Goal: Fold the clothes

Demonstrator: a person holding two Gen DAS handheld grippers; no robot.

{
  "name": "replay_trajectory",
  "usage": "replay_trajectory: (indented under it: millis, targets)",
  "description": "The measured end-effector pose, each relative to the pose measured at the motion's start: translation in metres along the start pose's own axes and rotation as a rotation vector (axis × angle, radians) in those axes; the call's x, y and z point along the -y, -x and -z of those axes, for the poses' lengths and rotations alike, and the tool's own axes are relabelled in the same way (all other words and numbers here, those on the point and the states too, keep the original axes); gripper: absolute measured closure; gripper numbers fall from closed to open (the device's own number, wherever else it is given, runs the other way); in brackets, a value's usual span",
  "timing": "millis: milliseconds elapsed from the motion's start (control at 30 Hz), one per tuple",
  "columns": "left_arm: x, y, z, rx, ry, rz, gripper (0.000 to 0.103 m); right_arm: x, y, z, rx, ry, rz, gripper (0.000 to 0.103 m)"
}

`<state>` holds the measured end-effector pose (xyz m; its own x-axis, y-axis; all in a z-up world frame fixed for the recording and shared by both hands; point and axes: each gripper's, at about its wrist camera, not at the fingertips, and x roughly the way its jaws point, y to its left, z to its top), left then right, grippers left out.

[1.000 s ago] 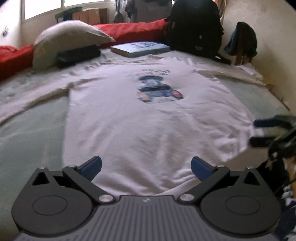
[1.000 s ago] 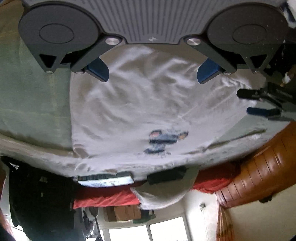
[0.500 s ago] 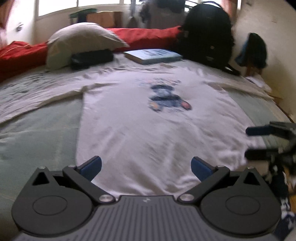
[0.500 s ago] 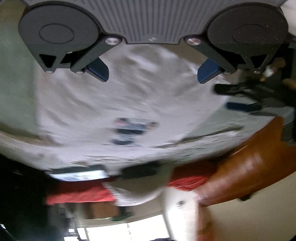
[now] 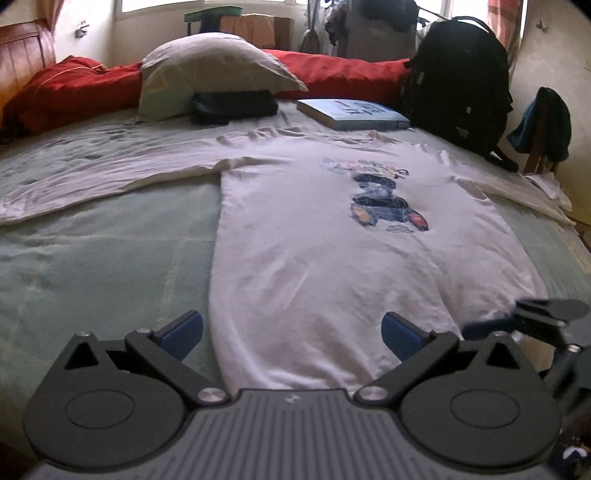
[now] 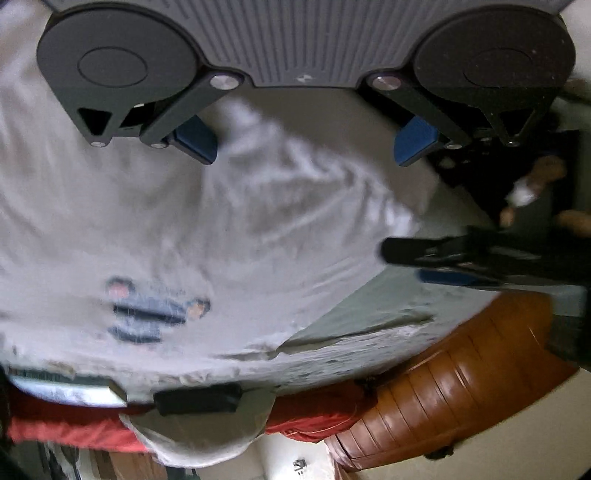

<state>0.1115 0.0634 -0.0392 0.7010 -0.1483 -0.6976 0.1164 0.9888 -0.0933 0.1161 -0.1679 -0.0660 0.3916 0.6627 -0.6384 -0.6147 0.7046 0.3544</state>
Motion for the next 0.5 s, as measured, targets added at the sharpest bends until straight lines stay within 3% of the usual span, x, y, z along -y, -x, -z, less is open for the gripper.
replay_trajectory:
  millis: [167,300,500]
  targets:
    - [0.013,-0.013,0.007,-0.020,-0.030,0.048,0.001,0.006,0.033,-0.005,0.103,-0.019,0.152,0.000]
    - [0.024,-0.023,0.019,-0.044,-0.051,0.088,0.001,0.025,0.034,0.000,0.099,-0.071,0.295,0.000]
    - [0.026,-0.023,0.027,-0.056,-0.063,0.148,0.001,0.033,0.026,0.013,0.071,-0.097,0.344,0.000]
